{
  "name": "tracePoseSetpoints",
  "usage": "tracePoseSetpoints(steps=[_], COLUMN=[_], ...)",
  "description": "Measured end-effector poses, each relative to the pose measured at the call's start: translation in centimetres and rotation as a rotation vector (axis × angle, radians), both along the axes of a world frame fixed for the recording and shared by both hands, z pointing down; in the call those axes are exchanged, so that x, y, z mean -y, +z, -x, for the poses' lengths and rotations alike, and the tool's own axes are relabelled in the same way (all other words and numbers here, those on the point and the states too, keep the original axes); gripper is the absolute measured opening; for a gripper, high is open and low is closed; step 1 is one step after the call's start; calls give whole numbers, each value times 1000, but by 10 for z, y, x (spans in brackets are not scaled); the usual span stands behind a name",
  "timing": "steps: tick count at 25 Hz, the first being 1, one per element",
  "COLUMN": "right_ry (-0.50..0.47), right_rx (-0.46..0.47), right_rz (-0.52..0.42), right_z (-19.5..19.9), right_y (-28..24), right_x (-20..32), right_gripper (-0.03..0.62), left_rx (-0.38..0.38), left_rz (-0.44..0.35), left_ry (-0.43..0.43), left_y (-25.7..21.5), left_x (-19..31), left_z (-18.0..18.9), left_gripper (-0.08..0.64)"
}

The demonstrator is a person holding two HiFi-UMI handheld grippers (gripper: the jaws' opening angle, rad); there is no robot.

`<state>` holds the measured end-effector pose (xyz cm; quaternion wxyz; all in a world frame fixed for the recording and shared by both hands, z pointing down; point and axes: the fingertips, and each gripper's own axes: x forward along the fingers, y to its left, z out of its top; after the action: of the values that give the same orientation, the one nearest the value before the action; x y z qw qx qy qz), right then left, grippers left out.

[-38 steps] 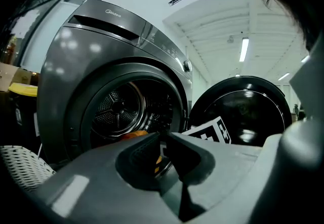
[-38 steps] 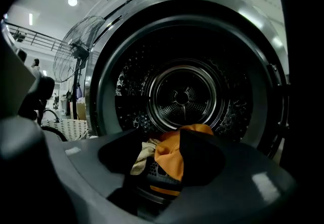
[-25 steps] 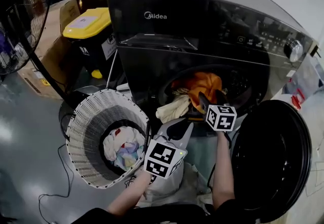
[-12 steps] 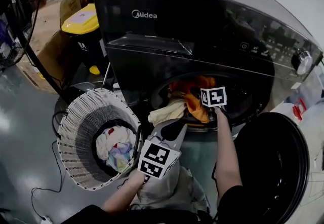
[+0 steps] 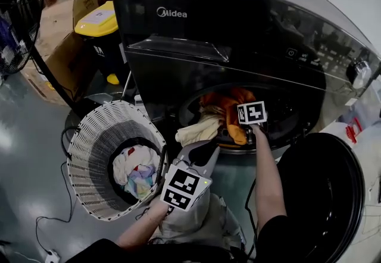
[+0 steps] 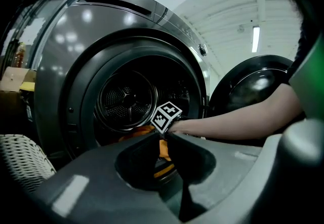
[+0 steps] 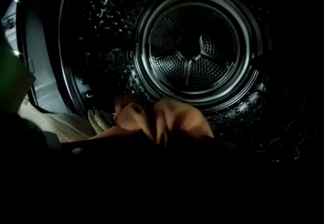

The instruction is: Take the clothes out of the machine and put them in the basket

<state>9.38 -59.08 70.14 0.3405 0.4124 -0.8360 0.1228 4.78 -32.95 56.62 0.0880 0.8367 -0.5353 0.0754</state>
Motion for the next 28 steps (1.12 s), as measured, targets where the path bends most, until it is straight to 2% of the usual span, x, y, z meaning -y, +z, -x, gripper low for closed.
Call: tracePoseSetpoints(steps=[2,3,6,10,16,23,28], right_ry=[-1,-2,6,20,48,26,-38], right_rx=[21,30,64,184,295,450,525], right_rz=[-74,-106,-171,-237,-336,-451,-539], right_z=[-1,-1,0,4,-3,-11,-8], right_y=[-9,-14,-29,-54,-98,-177,-240], right_x=[-6,-11,-24,-49,-96,-143,-183], right_gripper=[79,68,61,58,58,57,57], left_rx=[12,17,26,18,3,-16,-34], left_rz=[5,5,-8,-28,-67,-80,-90], left_ry=[9,15,22,17,5,-1,-19], left_y=[1,0,-4,-12,-25,-34,-37], left_x=[-4,-6,-12,-21,-36,-50,-60], left_z=[-3,-4,-4,1,13,23,29], left_gripper=[43,43,43,43,43,43,43])
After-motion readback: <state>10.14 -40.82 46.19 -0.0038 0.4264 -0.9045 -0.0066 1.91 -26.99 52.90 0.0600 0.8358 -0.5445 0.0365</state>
